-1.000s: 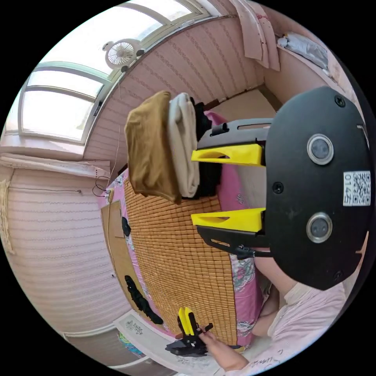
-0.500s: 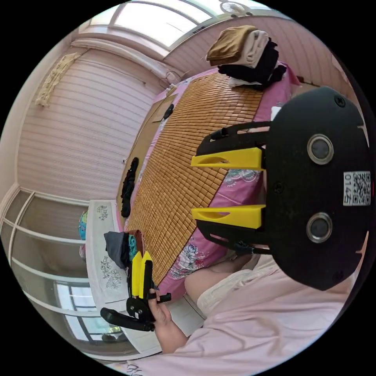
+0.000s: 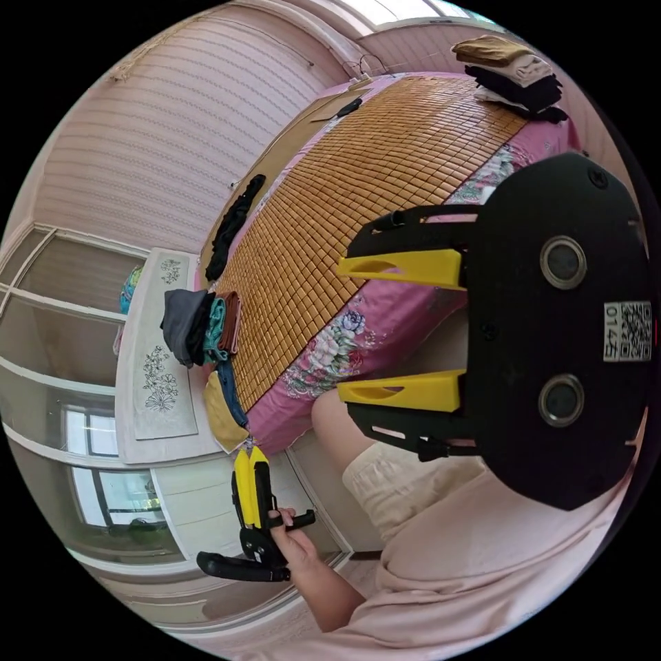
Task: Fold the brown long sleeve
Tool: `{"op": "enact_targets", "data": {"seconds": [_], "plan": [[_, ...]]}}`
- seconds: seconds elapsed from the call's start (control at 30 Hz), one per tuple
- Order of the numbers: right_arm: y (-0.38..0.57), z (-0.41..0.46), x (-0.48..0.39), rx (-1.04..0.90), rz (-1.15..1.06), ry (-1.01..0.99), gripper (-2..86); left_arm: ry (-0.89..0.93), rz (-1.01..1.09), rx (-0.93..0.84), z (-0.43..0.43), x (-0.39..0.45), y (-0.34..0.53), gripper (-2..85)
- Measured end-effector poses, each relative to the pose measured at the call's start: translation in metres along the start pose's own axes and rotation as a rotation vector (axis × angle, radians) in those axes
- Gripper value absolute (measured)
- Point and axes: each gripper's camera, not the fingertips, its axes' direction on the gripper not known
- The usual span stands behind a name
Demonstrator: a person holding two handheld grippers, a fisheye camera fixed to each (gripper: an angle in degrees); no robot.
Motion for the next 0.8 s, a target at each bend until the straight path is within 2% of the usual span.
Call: {"op": "enact_targets", "data": {"seconds": [0.1,0.2,0.4,0.6,0.8], "plan": [[-0.023,0.026,-0.011,-0.063,0.007,-0.084,21.6,-0.004,-0.081,-0.050,-0.006,-0.035,0.023,11.1],[-0.043,0.050,-0.022,-0.101,-0.024,-0.122,23.1,-0.003,-0.126,-0.008,-0.013,-0.061,0.040,12.4],[-0.093,0.104,-0.036,-0.049,-0.082,-0.183,24.0,-0.031,-0.133,-0.036,-0.006,-0.103,0.058,13.9],[-0.185,0.168,-0.053,-0.019,-0.071,-0.296,24.0,-0.092,-0.290,-0.071,0.011,-0.175,0.095,13.2],[-0.280,0.237,-0.097,-0.079,-0.269,-0.348,22.1,-0.206,-0.446,-0.124,0.030,-0.262,0.134,12.7]]}}
